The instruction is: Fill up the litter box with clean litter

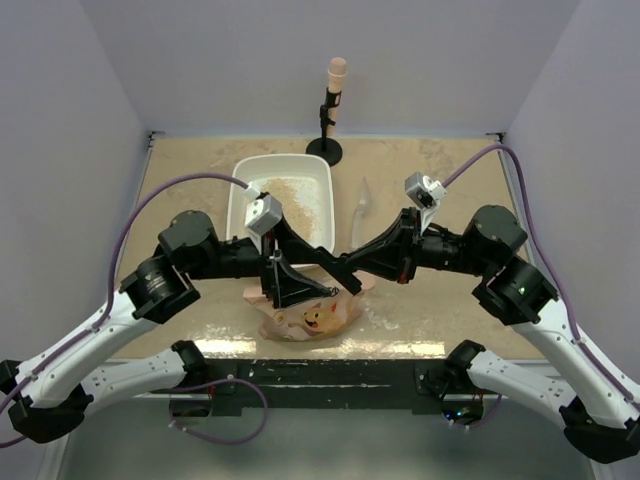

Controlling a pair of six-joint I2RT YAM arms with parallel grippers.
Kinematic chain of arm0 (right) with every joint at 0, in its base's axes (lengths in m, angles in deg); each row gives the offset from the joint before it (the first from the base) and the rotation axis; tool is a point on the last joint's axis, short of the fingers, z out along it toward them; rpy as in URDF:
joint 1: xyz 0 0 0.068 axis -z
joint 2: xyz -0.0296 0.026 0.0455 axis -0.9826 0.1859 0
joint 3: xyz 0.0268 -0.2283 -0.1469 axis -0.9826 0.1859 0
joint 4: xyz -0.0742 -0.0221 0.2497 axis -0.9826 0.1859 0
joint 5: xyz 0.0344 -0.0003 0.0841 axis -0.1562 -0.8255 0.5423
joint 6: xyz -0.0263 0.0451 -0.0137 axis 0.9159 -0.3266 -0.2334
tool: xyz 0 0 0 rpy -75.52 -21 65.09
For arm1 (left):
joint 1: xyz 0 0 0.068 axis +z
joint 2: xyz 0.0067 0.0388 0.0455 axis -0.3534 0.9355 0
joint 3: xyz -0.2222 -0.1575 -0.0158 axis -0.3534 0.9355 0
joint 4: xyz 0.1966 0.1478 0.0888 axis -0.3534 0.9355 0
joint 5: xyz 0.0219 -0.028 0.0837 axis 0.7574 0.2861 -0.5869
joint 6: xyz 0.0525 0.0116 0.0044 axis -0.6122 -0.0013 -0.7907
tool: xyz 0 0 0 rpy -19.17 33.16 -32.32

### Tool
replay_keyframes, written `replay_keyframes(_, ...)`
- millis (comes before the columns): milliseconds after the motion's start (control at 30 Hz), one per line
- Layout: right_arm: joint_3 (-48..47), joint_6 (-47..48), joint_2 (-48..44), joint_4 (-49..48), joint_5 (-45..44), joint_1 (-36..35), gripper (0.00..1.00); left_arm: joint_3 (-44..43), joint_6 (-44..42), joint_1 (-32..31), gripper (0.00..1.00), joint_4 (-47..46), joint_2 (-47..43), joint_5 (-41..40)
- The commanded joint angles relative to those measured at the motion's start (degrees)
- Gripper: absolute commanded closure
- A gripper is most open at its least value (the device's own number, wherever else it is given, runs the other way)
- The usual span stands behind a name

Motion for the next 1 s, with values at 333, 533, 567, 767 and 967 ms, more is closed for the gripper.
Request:
replay_keyframes(333,-3.16,5.79,0.39,8.56,-13.78,0.34,1.0,1.74,-16.41,-0.08,0.15,19.47,5.06,-14.81)
replay_keyframes(533,-1.05,5.17,-1.45,9.97,-14.93,0.34,1.0,2.89,-21.87,-0.61,0.14,21.75,12.18,-13.75)
replay_keyframes(567,-1.05,5.34,-1.63,10.32,-14.93,0.34,1.0,2.98,-22.22,-0.87,0.14,22.1,12.62,-14.54)
replay_keyframes(767,-0.26,5.78,-2.51,10.85,-15.19,0.34,1.0,2.63,-23.19,-1.92,0.14,24.39,15.09,-17.27)
replay_keyframes(967,0.88,6.04,-2.33,10.41,-16.16,0.34,1.0,4.03,-23.9,-2.37,0.13,26.67,15.27,-20.16)
